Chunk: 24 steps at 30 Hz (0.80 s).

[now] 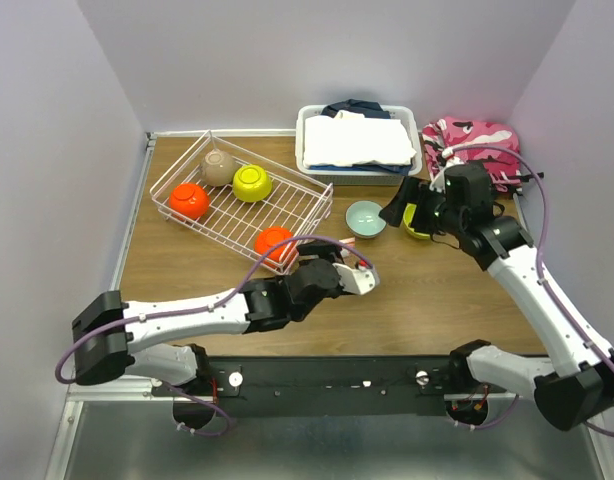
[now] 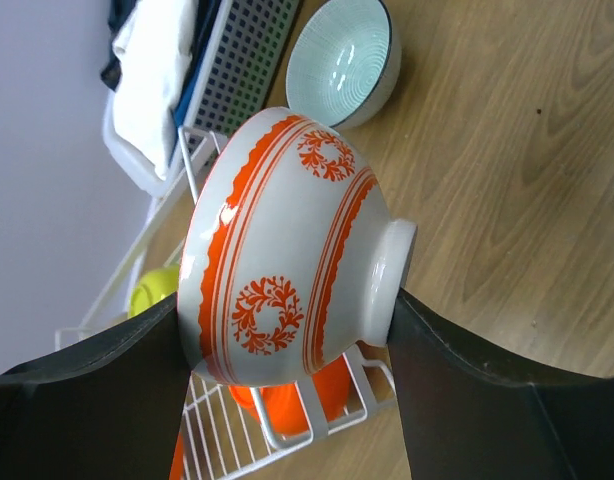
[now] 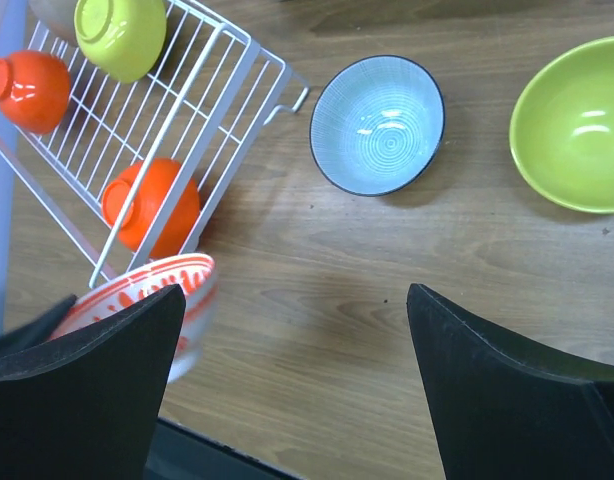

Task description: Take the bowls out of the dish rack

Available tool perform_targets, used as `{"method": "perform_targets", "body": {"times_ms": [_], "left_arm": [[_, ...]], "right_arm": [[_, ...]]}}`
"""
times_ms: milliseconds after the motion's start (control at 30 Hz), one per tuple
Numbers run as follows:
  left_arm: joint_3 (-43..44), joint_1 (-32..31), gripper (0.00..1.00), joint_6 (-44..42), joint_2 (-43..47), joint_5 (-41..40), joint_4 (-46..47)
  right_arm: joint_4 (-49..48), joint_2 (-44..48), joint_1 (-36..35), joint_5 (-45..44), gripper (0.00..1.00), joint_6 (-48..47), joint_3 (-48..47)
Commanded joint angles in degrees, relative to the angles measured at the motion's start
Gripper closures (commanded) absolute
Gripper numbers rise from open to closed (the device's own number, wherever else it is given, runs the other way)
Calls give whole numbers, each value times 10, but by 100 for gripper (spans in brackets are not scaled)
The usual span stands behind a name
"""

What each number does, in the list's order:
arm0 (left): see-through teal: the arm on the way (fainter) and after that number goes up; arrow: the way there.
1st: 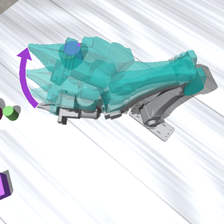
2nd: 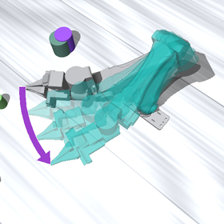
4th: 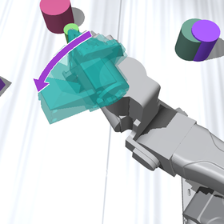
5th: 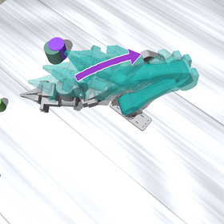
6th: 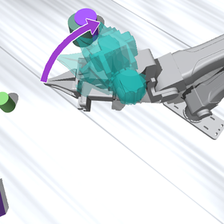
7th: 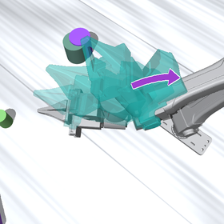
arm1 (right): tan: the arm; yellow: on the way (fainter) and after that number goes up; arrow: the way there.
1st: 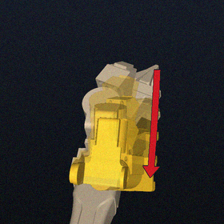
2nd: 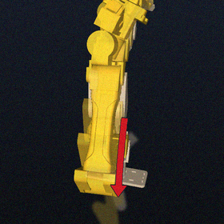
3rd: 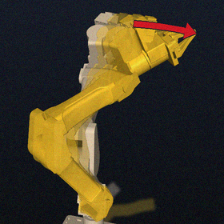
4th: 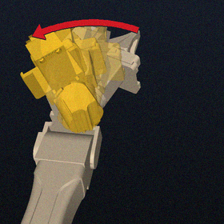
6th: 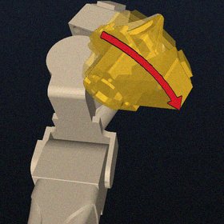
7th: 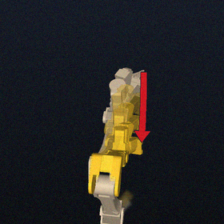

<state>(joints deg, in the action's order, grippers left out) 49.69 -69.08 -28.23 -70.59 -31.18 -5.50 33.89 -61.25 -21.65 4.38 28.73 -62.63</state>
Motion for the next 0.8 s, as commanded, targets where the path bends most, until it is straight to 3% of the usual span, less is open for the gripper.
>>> {"method": "perform_targets", "body": {"times_ms": [0,233,767], "left_arm": [[-25,-38,39,-129,-31,-123,172],[-55,-75,37,-225,-116,-177,314],[-114,-113,39,-413,-291,-274,650]], "right_arm": [[80,-56,1,47,0,8,-68],[130,-150,-1,121,0,10,-100],[151,-274,-59,133,8,4,-68]]}}
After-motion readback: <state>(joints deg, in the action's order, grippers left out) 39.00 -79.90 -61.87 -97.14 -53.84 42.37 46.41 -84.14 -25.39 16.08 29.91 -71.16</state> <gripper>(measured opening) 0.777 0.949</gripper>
